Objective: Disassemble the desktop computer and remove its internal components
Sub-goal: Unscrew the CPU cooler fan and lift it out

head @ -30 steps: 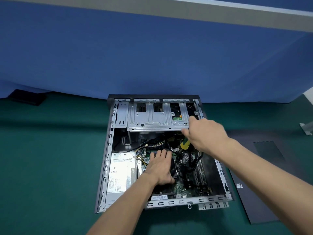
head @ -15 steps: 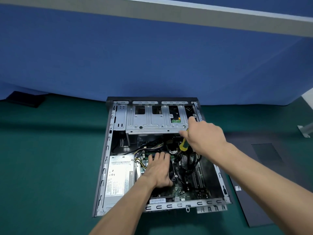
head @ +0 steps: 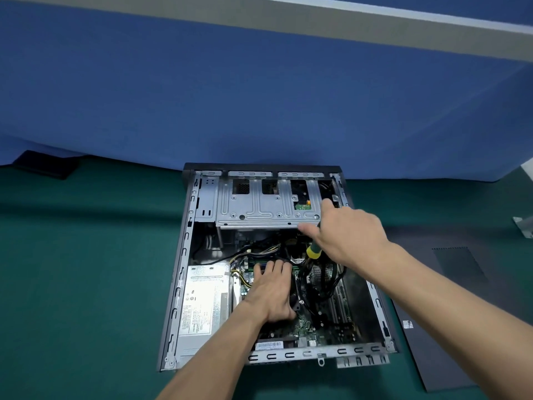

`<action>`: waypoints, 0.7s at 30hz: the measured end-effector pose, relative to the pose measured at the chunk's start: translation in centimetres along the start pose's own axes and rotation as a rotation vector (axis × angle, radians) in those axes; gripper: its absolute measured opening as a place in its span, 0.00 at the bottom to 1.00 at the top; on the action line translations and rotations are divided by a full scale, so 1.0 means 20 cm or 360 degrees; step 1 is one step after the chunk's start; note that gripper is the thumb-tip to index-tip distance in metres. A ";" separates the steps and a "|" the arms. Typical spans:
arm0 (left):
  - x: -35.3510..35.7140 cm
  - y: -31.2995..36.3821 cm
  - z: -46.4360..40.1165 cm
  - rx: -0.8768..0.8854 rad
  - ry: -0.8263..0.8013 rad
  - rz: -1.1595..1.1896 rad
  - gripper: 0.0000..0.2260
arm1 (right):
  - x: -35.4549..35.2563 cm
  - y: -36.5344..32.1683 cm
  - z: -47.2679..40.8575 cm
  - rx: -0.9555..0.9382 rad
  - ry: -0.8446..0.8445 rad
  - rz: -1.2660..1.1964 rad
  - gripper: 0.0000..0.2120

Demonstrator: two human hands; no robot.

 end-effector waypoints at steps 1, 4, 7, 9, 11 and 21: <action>0.00 0.00 0.00 -0.0002 -0.0005 -0.0003 0.36 | 0.00 0.01 -0.01 -0.0015 0.0034 -0.0019 0.14; 0.00 0.00 0.00 0.0000 0.0004 -0.0012 0.34 | 0.00 0.01 -0.01 -0.0202 -0.0301 -0.0319 0.05; -0.01 0.00 0.00 0.0009 -0.0005 -0.0019 0.34 | 0.00 0.00 0.01 -0.0060 -0.0158 -0.0082 0.11; -0.01 0.01 0.00 0.0013 -0.0016 -0.0020 0.35 | -0.01 0.01 0.00 0.0030 -0.0021 0.0106 0.16; -0.01 0.01 0.00 0.0018 -0.0023 -0.0036 0.35 | -0.02 0.01 -0.02 -0.0114 -0.0210 -0.0044 0.11; 0.00 0.00 0.00 0.0024 -0.0002 -0.0010 0.34 | 0.01 0.03 -0.01 -0.0150 -0.0399 -0.0315 0.08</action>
Point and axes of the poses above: each hand's wrist, its own z-axis away from the middle knuckle, its own x-axis out of the palm, y = z × x, the point moved 1 cm from there along -z, towards the middle knuckle, and after that the axes turned 15 degrees about x, right-handed, at the moved point
